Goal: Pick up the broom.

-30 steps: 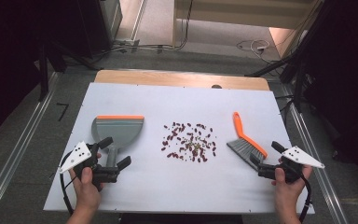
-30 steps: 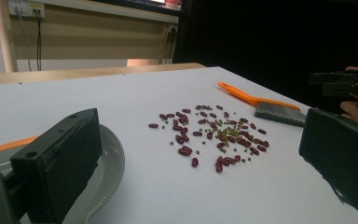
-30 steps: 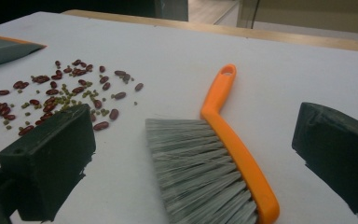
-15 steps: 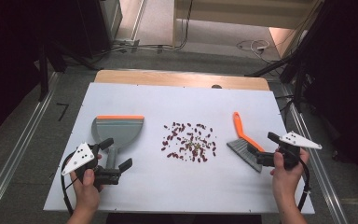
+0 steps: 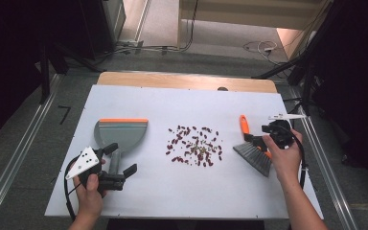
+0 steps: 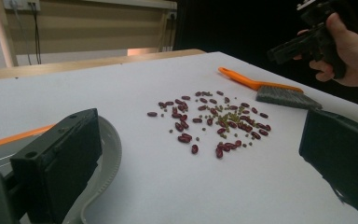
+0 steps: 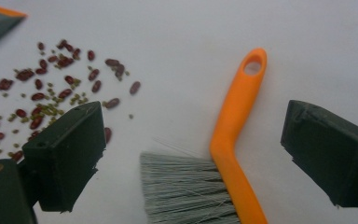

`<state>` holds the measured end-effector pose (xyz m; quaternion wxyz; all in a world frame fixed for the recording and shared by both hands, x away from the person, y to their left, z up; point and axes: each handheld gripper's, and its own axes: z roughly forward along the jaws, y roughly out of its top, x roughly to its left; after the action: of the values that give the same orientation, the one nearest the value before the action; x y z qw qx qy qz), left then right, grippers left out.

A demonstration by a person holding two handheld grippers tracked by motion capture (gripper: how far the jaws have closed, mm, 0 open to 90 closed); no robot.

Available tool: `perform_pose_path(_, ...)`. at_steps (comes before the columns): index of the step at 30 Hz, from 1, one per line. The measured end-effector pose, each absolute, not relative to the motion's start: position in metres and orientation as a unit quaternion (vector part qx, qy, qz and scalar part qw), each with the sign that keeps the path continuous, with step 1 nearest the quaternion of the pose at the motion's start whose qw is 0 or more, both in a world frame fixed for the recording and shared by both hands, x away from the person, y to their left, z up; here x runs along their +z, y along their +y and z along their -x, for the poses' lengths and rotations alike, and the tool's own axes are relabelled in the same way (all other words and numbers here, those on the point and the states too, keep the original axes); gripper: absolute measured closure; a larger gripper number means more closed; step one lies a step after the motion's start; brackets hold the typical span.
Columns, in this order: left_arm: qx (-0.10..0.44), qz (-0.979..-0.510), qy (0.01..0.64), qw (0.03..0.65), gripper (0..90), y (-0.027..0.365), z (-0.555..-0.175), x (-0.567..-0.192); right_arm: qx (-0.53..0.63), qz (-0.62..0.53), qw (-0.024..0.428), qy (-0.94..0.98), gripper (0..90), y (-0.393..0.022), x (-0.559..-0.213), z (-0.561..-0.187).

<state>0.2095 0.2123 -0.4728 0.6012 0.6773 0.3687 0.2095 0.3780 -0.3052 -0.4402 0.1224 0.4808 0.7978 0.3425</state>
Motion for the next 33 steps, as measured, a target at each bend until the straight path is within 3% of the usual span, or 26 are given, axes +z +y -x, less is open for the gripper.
perform_pose_path(2,0.206,-0.678,0.368,0.602,0.3,0.211,-0.210,-0.473,0.311,-0.487,0.120,0.807,7.4,-0.298,-0.444,-0.386)
perform_pose_path(5,0.206,-0.680,0.363,0.603,0.3,0.209,-0.210,-0.472,0.287,-0.488,0.123,0.815,25.3,-0.291,-0.451,-0.394)
perform_pose_path(10,0.204,-0.683,0.358,0.602,0.3,0.207,-0.211,-0.472,0.261,-0.495,0.124,0.819,34.4,-0.283,-0.452,-0.401)
perform_pose_path(16,0.204,-0.684,0.358,0.602,0.3,0.207,-0.211,-0.472,0.210,-0.517,0.107,0.823,37.7,-0.280,-0.458,-0.411)
perform_pose_path(19,0.203,-0.684,0.359,0.601,0.3,0.206,-0.211,-0.473,0.204,-0.523,0.099,0.822,46.3,-0.280,-0.460,-0.413)
perform_pose_path(21,0.203,-0.686,0.358,0.600,0.3,0.206,-0.211,-0.473,0.201,-0.523,0.098,0.823,47.1,-0.279,-0.461,-0.414)
perform_pose_path(26,0.203,-0.687,0.358,0.599,0.3,0.205,-0.211,-0.474,0.152,-0.517,0.122,0.834,56.8,-0.270,-0.467,-0.417)
perform_pose_path(33,0.203,-0.687,0.357,0.600,0.3,0.206,-0.210,-0.474,0.148,-0.523,0.104,0.833,59.5,-0.274,-0.471,-0.421)
